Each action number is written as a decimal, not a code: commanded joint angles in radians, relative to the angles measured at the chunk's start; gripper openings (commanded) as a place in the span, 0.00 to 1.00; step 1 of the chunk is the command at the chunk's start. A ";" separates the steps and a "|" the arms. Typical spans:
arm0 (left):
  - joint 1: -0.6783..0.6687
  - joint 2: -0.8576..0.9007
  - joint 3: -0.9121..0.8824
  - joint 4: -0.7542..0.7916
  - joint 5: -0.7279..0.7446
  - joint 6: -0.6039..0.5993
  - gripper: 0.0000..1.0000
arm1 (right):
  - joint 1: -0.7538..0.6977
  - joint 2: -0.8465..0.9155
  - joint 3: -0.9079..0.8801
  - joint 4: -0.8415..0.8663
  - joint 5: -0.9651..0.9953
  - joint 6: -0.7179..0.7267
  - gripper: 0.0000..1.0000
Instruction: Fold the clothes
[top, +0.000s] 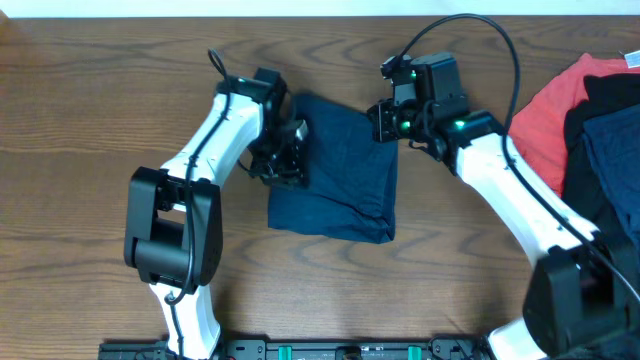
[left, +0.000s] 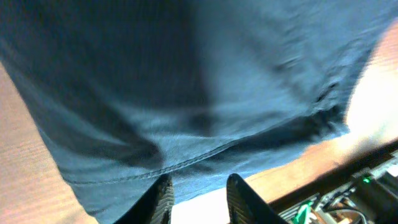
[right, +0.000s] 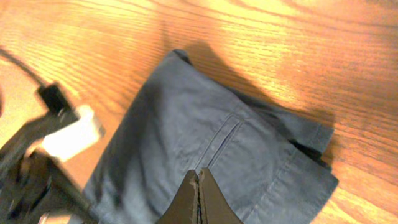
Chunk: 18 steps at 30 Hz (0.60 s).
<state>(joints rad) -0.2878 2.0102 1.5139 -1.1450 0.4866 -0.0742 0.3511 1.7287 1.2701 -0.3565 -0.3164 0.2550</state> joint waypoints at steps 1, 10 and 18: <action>-0.016 -0.028 -0.074 0.003 -0.061 -0.079 0.25 | -0.004 0.114 -0.003 0.016 0.076 0.061 0.01; 0.008 -0.028 -0.288 0.230 -0.218 -0.179 0.23 | -0.021 0.337 -0.003 -0.003 0.063 0.117 0.01; 0.103 -0.028 -0.277 0.473 -0.290 -0.179 0.23 | -0.017 0.314 -0.003 -0.287 0.053 0.231 0.01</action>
<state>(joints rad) -0.2291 1.9526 1.2350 -0.7364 0.3157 -0.2367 0.3256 2.0293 1.2972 -0.5747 -0.2882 0.4114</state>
